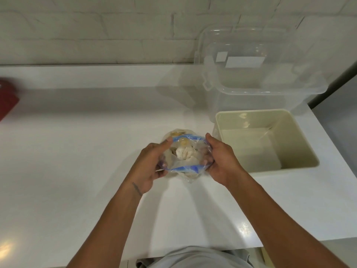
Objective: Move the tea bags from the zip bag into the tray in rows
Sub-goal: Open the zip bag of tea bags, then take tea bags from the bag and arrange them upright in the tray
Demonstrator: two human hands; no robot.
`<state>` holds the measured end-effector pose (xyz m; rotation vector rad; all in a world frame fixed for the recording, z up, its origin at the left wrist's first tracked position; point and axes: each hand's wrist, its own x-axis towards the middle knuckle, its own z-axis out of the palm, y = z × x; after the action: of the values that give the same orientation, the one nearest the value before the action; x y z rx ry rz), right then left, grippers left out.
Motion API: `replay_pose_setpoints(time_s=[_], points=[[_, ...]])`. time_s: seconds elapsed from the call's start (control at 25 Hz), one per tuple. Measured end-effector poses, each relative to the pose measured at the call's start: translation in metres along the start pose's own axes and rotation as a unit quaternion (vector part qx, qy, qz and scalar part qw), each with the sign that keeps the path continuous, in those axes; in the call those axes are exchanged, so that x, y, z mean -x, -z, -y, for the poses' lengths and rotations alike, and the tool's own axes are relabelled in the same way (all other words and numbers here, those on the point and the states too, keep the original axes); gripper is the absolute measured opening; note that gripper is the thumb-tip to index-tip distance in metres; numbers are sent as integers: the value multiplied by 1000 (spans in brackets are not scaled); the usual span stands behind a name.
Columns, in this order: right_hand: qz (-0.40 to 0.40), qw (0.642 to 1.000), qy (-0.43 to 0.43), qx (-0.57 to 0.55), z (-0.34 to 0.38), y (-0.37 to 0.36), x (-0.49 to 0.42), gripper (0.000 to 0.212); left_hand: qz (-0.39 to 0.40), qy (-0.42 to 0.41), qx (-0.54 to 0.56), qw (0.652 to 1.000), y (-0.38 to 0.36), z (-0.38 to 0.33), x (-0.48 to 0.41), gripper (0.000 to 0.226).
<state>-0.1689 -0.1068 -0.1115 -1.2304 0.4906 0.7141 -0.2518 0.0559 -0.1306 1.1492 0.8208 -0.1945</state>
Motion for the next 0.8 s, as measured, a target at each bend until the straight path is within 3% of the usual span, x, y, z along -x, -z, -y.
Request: replay_pose_setpoints(time_s=[0.08,0.12,0.2,0.32,0.4,0.44,0.52,0.6,0.64,0.72,0.76,0.8], points=[[-53,966,135,215,0,4,-6,26,-83,-90,-164,979,-3,-3,2,54],[-75,920,214,321,2,8,-8,31,-124,-145,-250,949,-4,-4,0,61],[-93,801,329,491,11,11,-10,39,-189,-237,-439,846,-5,-6,-6,68],[-88,655,370,653,25,7,-14,40,-232,-374,-580,686,-13,-9,-15,49],[-89,594,376,705,30,3,-20,33,-245,-434,-589,636,-16,-11,-22,34],[-90,586,383,708,32,3,-24,28,-240,-451,-578,637,-15,-13,-24,28],[-96,604,383,693,36,3,-32,27,-219,-454,-540,674,-14,-18,-30,21],[-85,668,357,647,37,1,-39,29,-192,-430,-476,743,-13,-24,-35,18],[-62,727,334,597,36,-1,-42,29,-163,-395,-406,808,-14,-27,-39,16],[13,880,236,412,34,-8,-42,30,-53,-254,-176,950,-16,-37,-41,13],[45,934,173,308,34,-11,-41,30,2,-159,-71,985,-17,-42,-41,14],[70,966,115,220,34,-12,-40,27,49,-68,9,996,-15,-44,-43,17]])
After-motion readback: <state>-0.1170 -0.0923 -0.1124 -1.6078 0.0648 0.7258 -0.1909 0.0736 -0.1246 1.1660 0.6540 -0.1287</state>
